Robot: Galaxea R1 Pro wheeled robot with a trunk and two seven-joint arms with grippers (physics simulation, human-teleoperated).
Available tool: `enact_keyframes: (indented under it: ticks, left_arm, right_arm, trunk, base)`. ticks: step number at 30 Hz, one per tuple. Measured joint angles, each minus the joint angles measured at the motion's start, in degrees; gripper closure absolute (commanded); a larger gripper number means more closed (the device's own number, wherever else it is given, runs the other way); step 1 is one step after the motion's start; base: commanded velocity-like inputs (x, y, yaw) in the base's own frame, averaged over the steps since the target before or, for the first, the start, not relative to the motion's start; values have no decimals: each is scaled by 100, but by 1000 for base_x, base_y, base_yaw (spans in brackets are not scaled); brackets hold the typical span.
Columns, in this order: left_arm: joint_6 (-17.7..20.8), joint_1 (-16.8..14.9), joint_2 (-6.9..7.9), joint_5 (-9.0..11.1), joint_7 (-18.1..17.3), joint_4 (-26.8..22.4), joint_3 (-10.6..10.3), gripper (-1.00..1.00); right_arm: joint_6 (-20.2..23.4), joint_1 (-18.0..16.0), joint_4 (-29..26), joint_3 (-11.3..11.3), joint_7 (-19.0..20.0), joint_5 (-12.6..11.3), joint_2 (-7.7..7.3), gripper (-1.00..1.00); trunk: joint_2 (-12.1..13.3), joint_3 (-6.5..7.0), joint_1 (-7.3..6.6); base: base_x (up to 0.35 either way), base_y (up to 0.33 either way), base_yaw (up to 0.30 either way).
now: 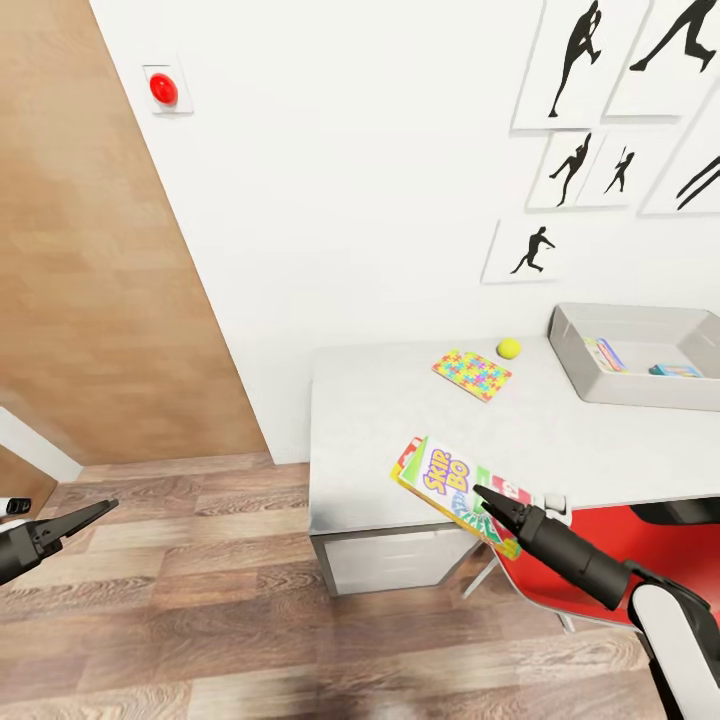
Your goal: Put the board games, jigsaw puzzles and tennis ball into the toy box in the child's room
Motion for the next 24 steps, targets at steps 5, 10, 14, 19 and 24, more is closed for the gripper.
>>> enact_keyframes:
  ticks: [5,10,14,19,24]
  left_arm:
    - [1,0,0,-1,0,0,-2,-100]
    - [-1,0,0,-1,0,0,-6,-100]
    - [-1,0,0,-1,0,0,-7,-100]
    - [-8,0,3,15,0,0,4,-100]
    - [-10,0,1,16,0,0,6,-100]
  right_arm:
    - [-505,92,0,326,21,19,-20,-100]
    - [-819,120,0,573,89,28,-55,-100]
    - [-897,127,0,644,117,30,-63,-100]
    - [-925,130,0,670,127,31,-66,-100]
    - [-933,130,0,690,130,31,-67,-100]
  trunk:
    - [0,0,0]
    - [0,0,0]
    - [0,0,0]
    - [0,5,0]
    - [0,39,0]
  base:
    - [0,0,0]
    - [0,0,0]
    - [0,0,0]
    - [0,0,0]
    - [0,0,0]
